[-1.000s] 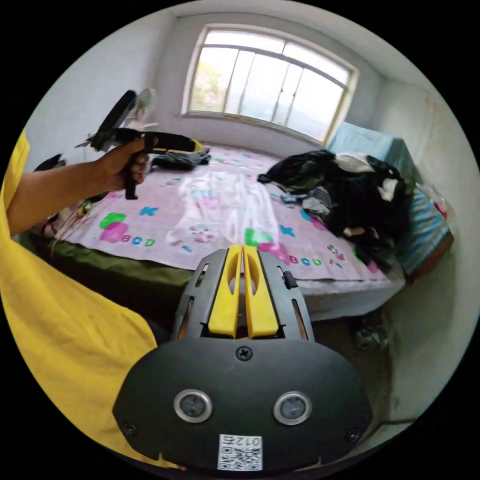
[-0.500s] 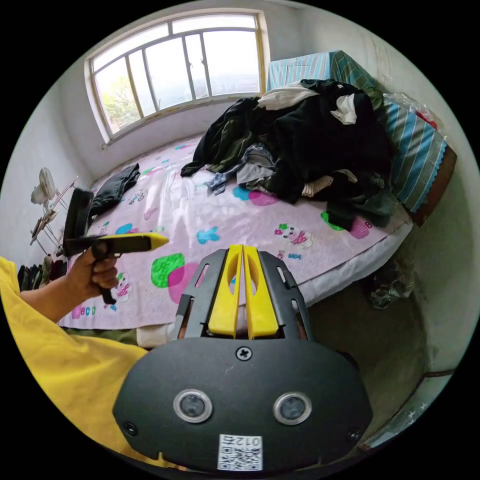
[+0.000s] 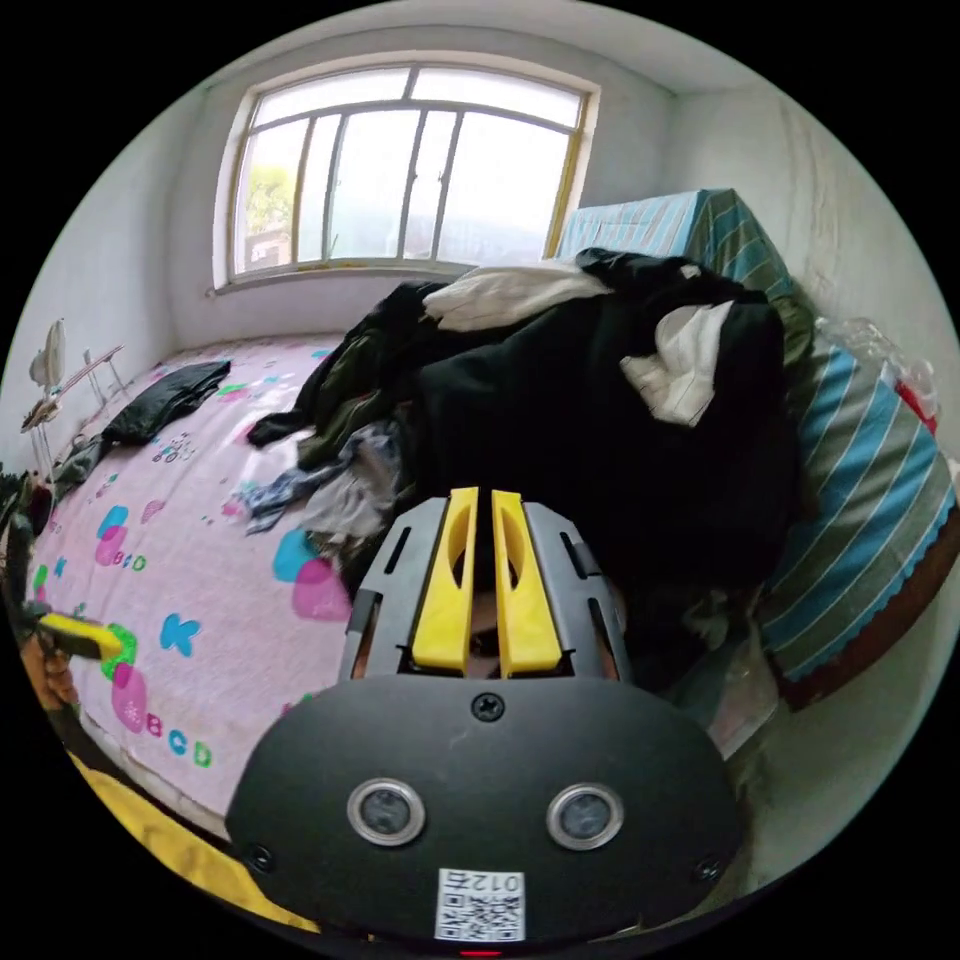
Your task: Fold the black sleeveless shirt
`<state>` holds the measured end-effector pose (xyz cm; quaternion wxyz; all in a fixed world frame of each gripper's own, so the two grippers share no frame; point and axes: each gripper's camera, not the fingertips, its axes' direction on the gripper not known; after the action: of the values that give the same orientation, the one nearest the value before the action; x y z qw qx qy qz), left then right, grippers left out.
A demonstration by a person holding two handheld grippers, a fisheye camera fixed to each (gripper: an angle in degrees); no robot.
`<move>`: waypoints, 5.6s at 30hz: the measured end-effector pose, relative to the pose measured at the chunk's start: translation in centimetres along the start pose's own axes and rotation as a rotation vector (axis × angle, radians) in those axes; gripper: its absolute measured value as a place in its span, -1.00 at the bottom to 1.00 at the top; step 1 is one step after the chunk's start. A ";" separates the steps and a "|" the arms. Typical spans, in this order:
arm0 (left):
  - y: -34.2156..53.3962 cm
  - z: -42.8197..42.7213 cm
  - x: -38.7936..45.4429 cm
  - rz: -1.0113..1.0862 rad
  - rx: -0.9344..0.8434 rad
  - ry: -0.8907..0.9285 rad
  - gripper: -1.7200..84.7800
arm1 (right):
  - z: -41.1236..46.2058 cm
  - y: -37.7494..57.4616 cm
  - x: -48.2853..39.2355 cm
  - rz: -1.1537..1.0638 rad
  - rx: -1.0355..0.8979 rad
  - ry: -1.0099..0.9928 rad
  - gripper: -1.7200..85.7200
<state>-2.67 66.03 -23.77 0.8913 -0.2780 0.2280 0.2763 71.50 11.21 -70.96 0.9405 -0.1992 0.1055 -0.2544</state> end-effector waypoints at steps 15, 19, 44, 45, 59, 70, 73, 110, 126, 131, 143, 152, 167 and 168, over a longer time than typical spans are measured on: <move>-15.9 8.8 15.7 0.015 0.008 -0.093 -0.95 | 8.3 -22.0 24.0 -0.258 0.116 0.427 -0.69; -18.8 10.0 17.5 0.002 -0.005 -0.083 -0.95 | 13.0 -26.4 28.1 -0.241 -0.031 0.414 -0.72; -26.5 1.7 29.9 0.282 0.155 -0.231 -0.75 | 4.1 -18.7 20.8 -0.131 0.018 -1.205 -0.95; -26.2 1.2 30.0 0.282 0.163 -0.241 -0.76 | 4.1 -18.5 19.6 -0.134 -0.015 -1.253 -0.94; -14.8 -16.0 25.9 0.260 0.161 -0.292 -0.98 | 7.8 -18.3 10.4 -0.136 -0.177 -1.447 -0.93; -24.7 -25.9 37.8 0.646 0.117 -0.557 -0.97 | 3.5 -27.9 9.9 -0.235 0.273 -1.408 -0.94; -28.2 -22.9 38.8 0.673 -0.044 -0.520 -0.97 | 4.8 -28.1 10.9 -0.097 0.259 -1.195 -0.94; -22.4 11.9 13.9 0.225 -0.716 -0.450 -0.80 | 43.2 -20.4 5.9 -0.016 -0.903 -0.957 -0.84; -9.3 -24.0 9.6 0.101 0.298 -0.254 -0.95 | 32.2 -32.2 21.4 0.575 -0.003 -1.740 -0.94; -2.1 -30.7 8.3 0.040 0.520 -0.227 -0.93 | 24.8 -36.0 21.1 0.415 0.095 -1.784 -0.94; -1.2 -27.6 7.2 0.148 0.341 -0.002 -0.70 | 14.5 -36.7 23.7 0.206 0.146 -1.779 -0.94; 2.6 -22.9 13.8 0.452 0.250 0.162 -0.61 | 9.9 -33.1 27.2 0.220 0.184 -1.717 -0.94; 12.5 -19.7 24.6 0.642 0.213 -0.038 -0.70 | 2.2 -29.6 27.4 0.238 0.291 -1.602 -0.94; 12.7 -19.4 25.0 0.654 0.197 -0.018 -0.70 | 1.4 -29.6 27.1 0.237 0.298 -1.592 -0.94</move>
<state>3.12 71.94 -56.84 0.7799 -0.1001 0.3228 0.5268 82.03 -25.86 -59.69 0.7708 -0.1807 -0.6086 0.0531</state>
